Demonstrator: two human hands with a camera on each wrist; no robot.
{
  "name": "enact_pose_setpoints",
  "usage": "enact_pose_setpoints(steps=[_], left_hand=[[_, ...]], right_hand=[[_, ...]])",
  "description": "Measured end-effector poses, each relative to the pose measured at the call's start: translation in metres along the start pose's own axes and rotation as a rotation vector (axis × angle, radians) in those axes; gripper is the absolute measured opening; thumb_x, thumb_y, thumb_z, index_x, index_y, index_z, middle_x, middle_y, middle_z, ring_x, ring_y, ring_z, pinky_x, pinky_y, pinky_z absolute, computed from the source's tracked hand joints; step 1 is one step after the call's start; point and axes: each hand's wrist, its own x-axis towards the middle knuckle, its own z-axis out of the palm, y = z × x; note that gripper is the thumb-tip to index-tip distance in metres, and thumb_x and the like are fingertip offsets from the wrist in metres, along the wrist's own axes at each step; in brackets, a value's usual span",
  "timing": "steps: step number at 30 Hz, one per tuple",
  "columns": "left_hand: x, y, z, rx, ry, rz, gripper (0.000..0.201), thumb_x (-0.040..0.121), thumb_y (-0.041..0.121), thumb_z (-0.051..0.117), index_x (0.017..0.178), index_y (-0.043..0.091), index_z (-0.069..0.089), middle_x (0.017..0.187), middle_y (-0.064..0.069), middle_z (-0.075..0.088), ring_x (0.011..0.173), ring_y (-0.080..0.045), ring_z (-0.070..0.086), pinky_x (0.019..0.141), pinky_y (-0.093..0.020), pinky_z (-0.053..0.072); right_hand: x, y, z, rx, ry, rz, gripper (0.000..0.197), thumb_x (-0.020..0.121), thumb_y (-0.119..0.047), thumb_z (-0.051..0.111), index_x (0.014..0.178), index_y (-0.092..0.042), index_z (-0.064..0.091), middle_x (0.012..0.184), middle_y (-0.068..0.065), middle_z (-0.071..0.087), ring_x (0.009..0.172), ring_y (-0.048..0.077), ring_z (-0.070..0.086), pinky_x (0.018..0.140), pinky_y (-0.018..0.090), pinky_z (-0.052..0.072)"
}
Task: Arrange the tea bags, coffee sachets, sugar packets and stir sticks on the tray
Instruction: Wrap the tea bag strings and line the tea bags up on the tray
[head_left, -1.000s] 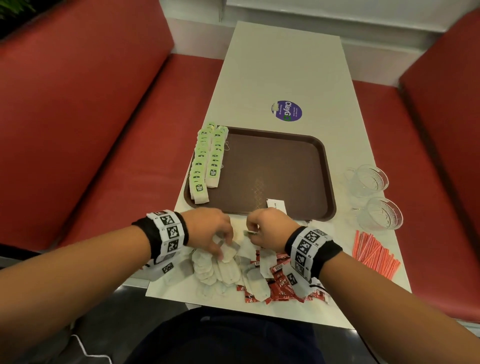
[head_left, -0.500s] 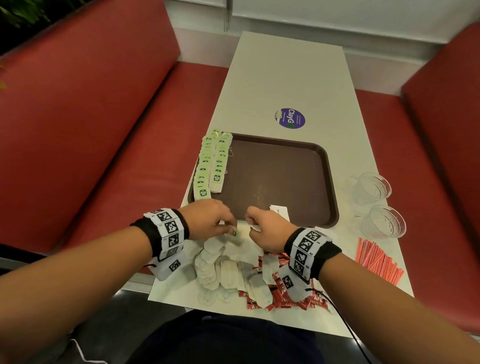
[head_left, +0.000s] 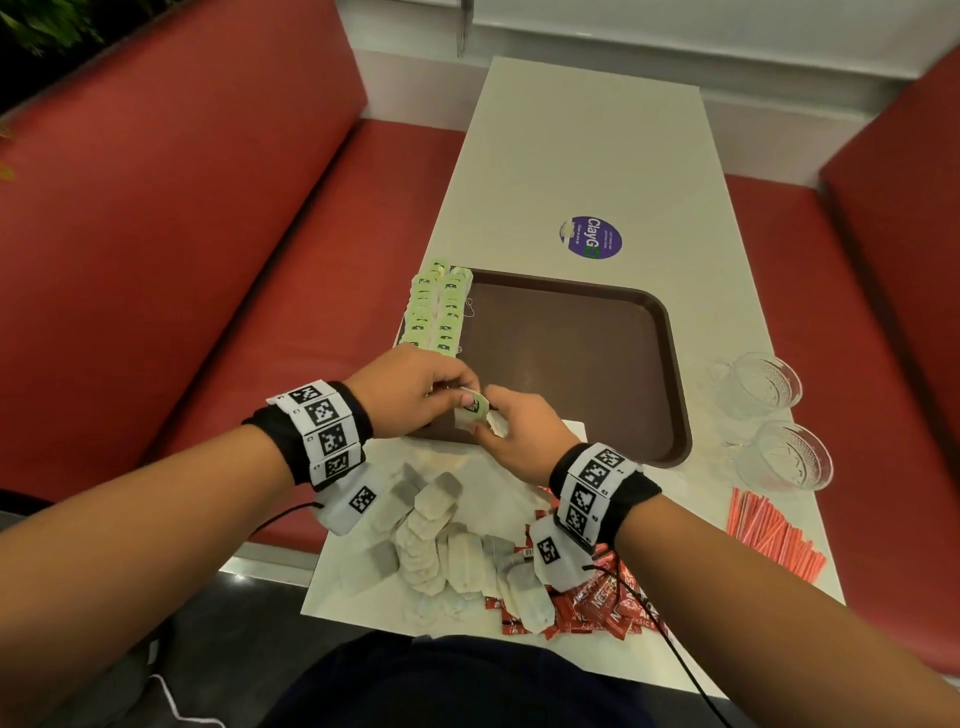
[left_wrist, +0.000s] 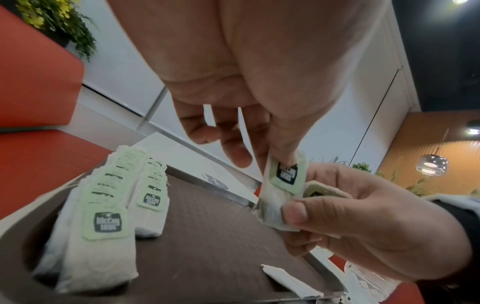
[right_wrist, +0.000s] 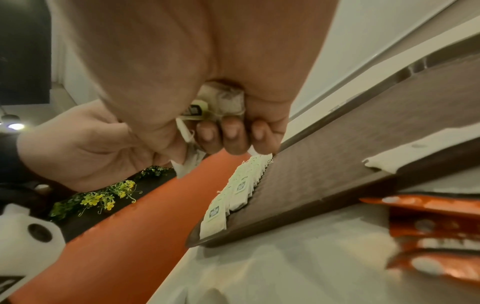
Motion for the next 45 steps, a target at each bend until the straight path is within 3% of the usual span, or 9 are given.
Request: enact_pose_setpoints(steps=[4, 9, 15, 21, 24, 28, 33, 40, 45], left_hand=[[0.009, -0.015, 0.004, 0.029, 0.047, -0.156, 0.01, 0.095, 0.028, 0.065, 0.101, 0.023, 0.072, 0.077, 0.012, 0.065, 0.067, 0.006, 0.054, 0.063, -0.014, 0.039], [0.027, -0.048, 0.01, 0.148, -0.142, -0.378, 0.014, 0.096, 0.031, 0.063, 0.106, 0.023, 0.07, 0.089, 0.008, 0.068, 0.083, -0.013, 0.06, 0.073, -0.025, 0.044], [0.052, -0.067, 0.012, 0.149, -0.044, -0.485, 0.012, 0.093, 0.031, 0.066, 0.103, 0.026, 0.071, 0.089, 0.009, 0.066, 0.086, -0.013, 0.063, 0.073, -0.026, 0.048], [0.061, -0.073, 0.012, 0.188, -0.035, -0.529, 0.014, 0.087, 0.035, 0.071, 0.1, 0.028, 0.07, 0.087, 0.011, 0.067, 0.085, -0.012, 0.063, 0.078, -0.031, 0.054], [0.061, -0.066, 0.015, 0.26, 0.012, -0.482, 0.018, 0.084, 0.042, 0.071, 0.093, 0.03, 0.06, 0.084, 0.009, 0.062, 0.082, -0.015, 0.059, 0.069, -0.031, 0.047], [0.059, -0.054, 0.025, 0.362, -0.141, -0.407, 0.029, 0.077, 0.046, 0.076, 0.081, 0.025, 0.056, 0.081, 0.007, 0.058, 0.074, -0.017, 0.056, 0.061, -0.03, 0.039], [0.06, -0.058, 0.021, 0.362, -0.169, -0.391, 0.021, 0.076, 0.039, 0.078, 0.084, 0.027, 0.063, 0.092, 0.009, 0.055, 0.086, -0.017, 0.056, 0.069, -0.03, 0.04], [0.041, -0.055, 0.023, 0.515, -0.204, -0.413, 0.037, 0.075, 0.049, 0.076, 0.082, 0.026, 0.047, 0.092, 0.004, 0.05, 0.083, -0.021, 0.051, 0.066, -0.033, 0.041], [0.03, -0.06, 0.02, 0.434, -0.237, -0.394, 0.035, 0.078, 0.048, 0.076, 0.079, 0.026, 0.049, 0.093, 0.005, 0.052, 0.081, -0.019, 0.054, 0.067, -0.034, 0.044]], right_hand=[[0.007, 0.002, -0.002, -0.048, -0.029, 0.071, 0.01, 0.094, -0.026, 0.06, 0.096, -0.02, 0.052, 0.084, -0.001, 0.061, 0.077, 0.022, 0.057, 0.066, 0.032, 0.044], [0.007, 0.003, -0.007, 0.017, -0.085, 0.197, 0.023, 0.089, -0.012, 0.056, 0.101, -0.015, 0.037, 0.081, 0.002, 0.053, 0.066, 0.018, 0.05, 0.058, 0.033, 0.04], [0.006, 0.009, -0.007, 0.014, -0.126, 0.213, 0.021, 0.089, -0.008, 0.053, 0.093, -0.015, 0.034, 0.08, 0.001, 0.048, 0.066, 0.016, 0.046, 0.057, 0.032, 0.037], [0.004, 0.013, -0.007, 0.016, -0.141, 0.211, 0.022, 0.088, -0.007, 0.052, 0.088, -0.018, 0.033, 0.081, 0.001, 0.049, 0.067, 0.016, 0.046, 0.061, 0.033, 0.04], [0.004, 0.015, -0.007, 0.008, -0.14, 0.202, 0.026, 0.087, -0.008, 0.053, 0.079, -0.023, 0.033, 0.077, -0.002, 0.047, 0.065, 0.013, 0.042, 0.059, 0.029, 0.035], [0.006, 0.016, -0.005, -0.005, -0.11, 0.174, 0.027, 0.084, -0.01, 0.055, 0.07, -0.021, 0.035, 0.072, -0.004, 0.045, 0.064, 0.014, 0.039, 0.06, 0.031, 0.034], [0.008, 0.018, -0.006, -0.002, -0.076, 0.195, 0.017, 0.083, -0.015, 0.058, 0.075, -0.02, 0.044, 0.068, -0.003, 0.053, 0.063, 0.018, 0.048, 0.061, 0.035, 0.045], [0.013, 0.024, -0.008, -0.017, -0.018, 0.188, 0.007, 0.092, -0.026, 0.059, 0.087, -0.023, 0.055, 0.076, 0.001, 0.068, 0.07, 0.021, 0.065, 0.068, 0.04, 0.056], [0.019, 0.022, -0.005, 0.004, -0.029, 0.161, 0.004, 0.094, -0.026, 0.061, 0.097, -0.022, 0.062, 0.085, 0.0, 0.069, 0.077, 0.019, 0.069, 0.073, 0.042, 0.058]])
